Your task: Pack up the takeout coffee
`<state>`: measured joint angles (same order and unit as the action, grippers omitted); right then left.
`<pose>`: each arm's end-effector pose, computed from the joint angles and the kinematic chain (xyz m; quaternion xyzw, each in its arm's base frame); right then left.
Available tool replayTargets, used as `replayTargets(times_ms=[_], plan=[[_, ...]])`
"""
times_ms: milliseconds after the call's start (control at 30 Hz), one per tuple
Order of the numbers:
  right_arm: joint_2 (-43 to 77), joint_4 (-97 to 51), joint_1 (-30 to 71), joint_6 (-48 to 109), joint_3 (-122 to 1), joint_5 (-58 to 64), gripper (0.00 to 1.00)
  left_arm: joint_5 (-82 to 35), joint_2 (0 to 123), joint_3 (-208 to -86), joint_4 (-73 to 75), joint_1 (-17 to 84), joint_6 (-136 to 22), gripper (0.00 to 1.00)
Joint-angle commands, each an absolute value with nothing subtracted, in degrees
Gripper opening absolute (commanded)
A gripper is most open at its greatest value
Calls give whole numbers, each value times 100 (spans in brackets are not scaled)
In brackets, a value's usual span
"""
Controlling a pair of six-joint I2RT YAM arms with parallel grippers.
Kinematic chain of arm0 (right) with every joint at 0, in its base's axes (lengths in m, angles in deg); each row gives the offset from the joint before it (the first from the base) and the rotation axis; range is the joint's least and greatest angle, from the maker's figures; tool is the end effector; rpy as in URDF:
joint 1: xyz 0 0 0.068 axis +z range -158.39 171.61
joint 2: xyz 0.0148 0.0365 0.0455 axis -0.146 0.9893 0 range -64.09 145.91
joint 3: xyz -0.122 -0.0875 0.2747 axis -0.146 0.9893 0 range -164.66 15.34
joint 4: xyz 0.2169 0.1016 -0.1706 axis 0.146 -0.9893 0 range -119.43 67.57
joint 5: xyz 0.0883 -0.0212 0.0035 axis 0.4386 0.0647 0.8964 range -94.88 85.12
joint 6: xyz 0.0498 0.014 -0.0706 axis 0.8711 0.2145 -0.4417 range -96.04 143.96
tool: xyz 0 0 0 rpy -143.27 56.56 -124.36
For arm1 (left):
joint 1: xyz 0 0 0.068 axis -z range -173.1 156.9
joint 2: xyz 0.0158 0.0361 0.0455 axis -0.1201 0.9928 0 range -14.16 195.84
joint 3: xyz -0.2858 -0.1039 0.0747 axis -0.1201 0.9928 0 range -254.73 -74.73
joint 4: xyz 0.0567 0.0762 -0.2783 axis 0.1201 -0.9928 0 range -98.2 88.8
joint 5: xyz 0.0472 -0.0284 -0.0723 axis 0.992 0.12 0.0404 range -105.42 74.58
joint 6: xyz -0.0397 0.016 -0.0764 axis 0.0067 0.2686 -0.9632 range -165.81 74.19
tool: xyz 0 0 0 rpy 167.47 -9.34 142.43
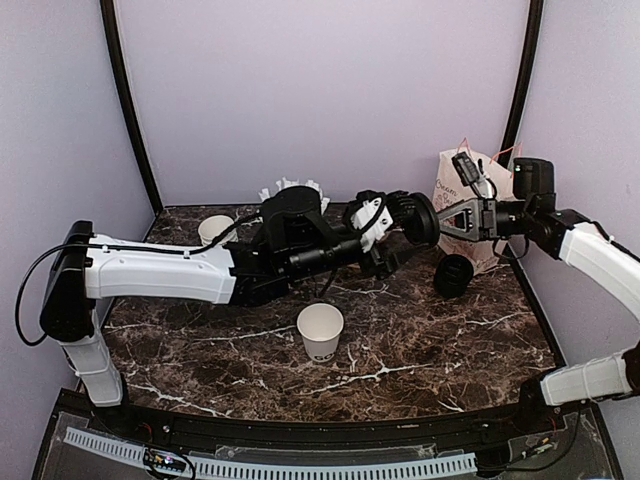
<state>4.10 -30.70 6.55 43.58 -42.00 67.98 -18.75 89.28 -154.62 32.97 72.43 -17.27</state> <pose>0.2550 0.1450 0.3716 -0.3173 0.6690 0.6006 0.3018 0.2114 -0.4752 0.3819 0.4824 0.4187 -0.2617 0.7236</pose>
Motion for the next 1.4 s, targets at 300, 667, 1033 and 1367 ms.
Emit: replayTargets(times_ms=[300, 667, 1033, 1367], plan=[[-628, -4731, 26, 1177, -3284, 4705, 56, -1254, 7435, -15699, -1886, 7246, -2700, 75], [-635, -4470, -75, 1347, -3058, 4890, 60, -402, 7658, -16163, -4589, 7246, -2840, 76], [-767, -4415, -125, 1335, -2877, 4901, 61, -657, 8754, -16976, -5755, 7164, -2760, 70], [-897, -4353, -186, 1347, -2739, 4950, 62, -909, 9258, -17755, -6083, 6965, -2551, 71]])
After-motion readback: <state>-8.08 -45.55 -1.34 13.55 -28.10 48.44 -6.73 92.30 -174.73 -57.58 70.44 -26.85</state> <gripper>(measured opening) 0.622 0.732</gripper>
